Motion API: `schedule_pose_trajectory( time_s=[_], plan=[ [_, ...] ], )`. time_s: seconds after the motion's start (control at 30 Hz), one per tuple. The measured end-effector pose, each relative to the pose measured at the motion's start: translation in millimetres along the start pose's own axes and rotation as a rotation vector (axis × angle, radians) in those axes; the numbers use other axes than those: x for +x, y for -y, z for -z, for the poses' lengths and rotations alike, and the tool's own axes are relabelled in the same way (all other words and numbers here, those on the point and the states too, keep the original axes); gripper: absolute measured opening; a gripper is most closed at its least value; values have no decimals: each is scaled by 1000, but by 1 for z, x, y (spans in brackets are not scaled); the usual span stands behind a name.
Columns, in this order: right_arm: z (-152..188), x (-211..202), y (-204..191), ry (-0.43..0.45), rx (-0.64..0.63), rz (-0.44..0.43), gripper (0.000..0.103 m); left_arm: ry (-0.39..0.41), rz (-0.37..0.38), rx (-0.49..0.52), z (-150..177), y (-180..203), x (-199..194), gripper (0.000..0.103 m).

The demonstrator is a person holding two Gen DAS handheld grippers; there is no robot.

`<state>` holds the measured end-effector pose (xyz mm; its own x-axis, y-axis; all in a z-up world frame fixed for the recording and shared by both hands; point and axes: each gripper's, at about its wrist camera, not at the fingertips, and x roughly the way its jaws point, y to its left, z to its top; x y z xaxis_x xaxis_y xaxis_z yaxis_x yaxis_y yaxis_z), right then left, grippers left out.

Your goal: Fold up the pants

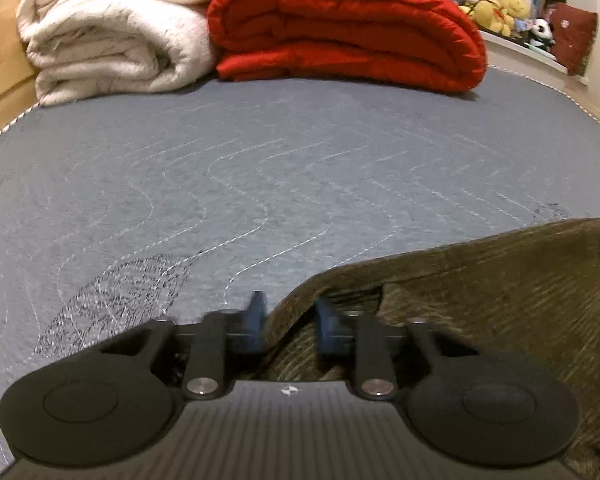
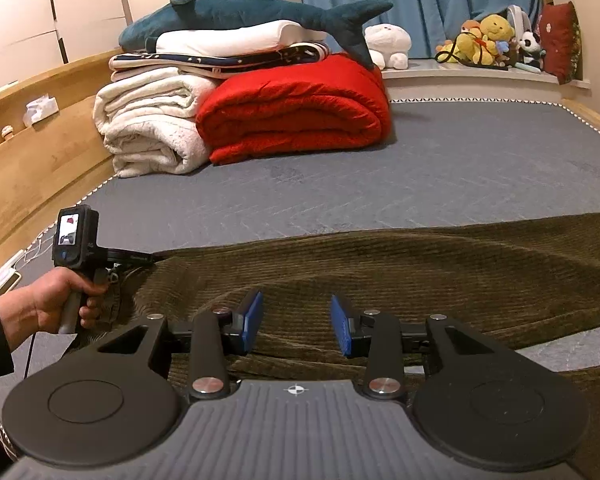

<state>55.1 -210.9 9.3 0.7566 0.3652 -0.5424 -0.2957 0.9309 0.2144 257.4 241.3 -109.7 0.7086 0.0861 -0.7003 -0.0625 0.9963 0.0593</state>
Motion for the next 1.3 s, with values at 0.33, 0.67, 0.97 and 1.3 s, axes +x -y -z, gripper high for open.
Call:
schedule_pose_trajectory(
  time_s=[0.33, 0.67, 0.97, 1.3],
  plan=[
    [1, -11, 9, 12, 48, 60, 40, 145, 17, 91, -2, 27, -100, 9],
    [-18, -37, 65, 128, 294, 105, 40, 181, 133, 54, 75, 7, -273, 7],
    [7, -30, 170, 65, 540, 262, 41, -75, 129, 68, 158, -3, -296, 16],
    [20, 2, 176, -31, 565, 250, 41, 28, 474, 140, 125, 87, -295, 33]
  ],
)
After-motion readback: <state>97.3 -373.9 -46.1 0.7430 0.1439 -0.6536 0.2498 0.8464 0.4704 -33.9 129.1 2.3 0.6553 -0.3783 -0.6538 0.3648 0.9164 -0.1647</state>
